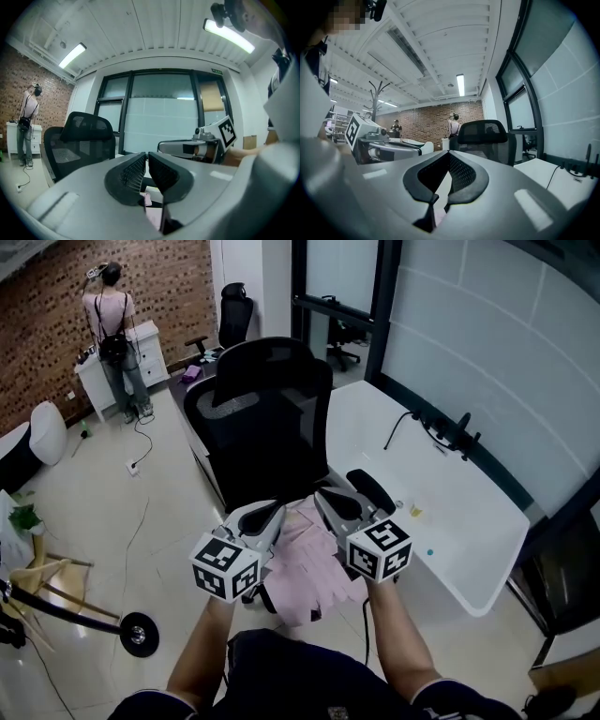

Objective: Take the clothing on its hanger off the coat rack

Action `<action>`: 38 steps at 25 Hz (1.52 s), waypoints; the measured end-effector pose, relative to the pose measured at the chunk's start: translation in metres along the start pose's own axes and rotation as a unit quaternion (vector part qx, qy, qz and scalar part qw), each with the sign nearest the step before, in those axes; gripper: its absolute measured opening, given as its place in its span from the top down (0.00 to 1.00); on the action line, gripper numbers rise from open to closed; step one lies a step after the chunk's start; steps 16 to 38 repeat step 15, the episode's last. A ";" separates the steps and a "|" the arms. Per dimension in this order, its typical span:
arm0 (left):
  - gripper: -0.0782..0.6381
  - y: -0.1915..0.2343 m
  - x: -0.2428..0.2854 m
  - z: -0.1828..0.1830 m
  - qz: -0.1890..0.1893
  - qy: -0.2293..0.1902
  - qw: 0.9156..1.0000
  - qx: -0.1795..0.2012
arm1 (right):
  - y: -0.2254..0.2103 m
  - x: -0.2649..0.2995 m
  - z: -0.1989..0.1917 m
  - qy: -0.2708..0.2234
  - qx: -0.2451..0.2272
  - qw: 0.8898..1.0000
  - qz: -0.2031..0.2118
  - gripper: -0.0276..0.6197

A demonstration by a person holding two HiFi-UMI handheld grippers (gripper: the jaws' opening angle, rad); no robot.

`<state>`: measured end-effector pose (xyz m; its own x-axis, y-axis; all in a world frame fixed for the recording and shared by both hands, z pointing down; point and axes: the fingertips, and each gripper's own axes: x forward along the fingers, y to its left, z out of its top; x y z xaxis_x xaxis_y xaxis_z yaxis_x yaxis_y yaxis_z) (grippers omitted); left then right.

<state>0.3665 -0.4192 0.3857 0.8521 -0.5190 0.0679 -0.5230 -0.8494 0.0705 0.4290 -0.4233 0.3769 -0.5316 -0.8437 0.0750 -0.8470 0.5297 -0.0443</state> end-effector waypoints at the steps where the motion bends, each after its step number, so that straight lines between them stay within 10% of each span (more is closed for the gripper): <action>1: 0.85 -0.001 0.001 -0.001 -0.001 0.000 1.000 0.000 | 0.000 -0.001 0.000 0.000 0.000 1.000 -0.001 0.96; 38: 0.85 -0.005 0.007 -0.011 -0.003 0.013 1.000 0.005 | -0.003 -0.002 -0.002 0.003 0.001 1.000 -0.005 0.96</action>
